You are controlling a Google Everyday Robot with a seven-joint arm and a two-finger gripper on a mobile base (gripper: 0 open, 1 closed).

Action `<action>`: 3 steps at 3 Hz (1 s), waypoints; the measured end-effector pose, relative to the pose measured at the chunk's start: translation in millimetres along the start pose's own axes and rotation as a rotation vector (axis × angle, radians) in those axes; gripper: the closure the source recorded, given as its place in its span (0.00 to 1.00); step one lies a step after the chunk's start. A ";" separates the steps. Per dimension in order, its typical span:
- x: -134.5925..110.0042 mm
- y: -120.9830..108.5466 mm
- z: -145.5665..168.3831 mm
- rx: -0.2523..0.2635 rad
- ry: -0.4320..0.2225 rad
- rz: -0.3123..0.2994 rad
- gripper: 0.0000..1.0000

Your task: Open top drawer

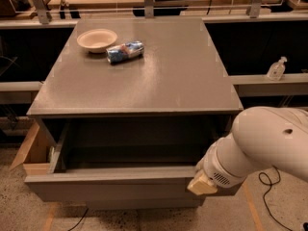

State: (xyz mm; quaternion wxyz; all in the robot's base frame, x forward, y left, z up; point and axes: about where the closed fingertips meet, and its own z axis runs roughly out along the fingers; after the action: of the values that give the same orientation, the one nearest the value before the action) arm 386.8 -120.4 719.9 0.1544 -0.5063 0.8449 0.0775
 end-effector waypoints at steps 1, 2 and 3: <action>-0.1 0.4 -0.5 0.001 0.000 -0.001 0.00; 4.0 -6.4 7.5 0.002 0.011 -0.003 0.00; 9.9 -12.8 20.3 -0.036 0.016 -0.019 0.00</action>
Offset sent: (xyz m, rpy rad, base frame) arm -0.0004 0.0001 0.0005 -0.0010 -0.0011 0.0006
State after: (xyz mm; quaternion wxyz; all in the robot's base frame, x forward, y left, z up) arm 397.5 -128.8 697.8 0.1394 -0.5174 0.8398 0.0873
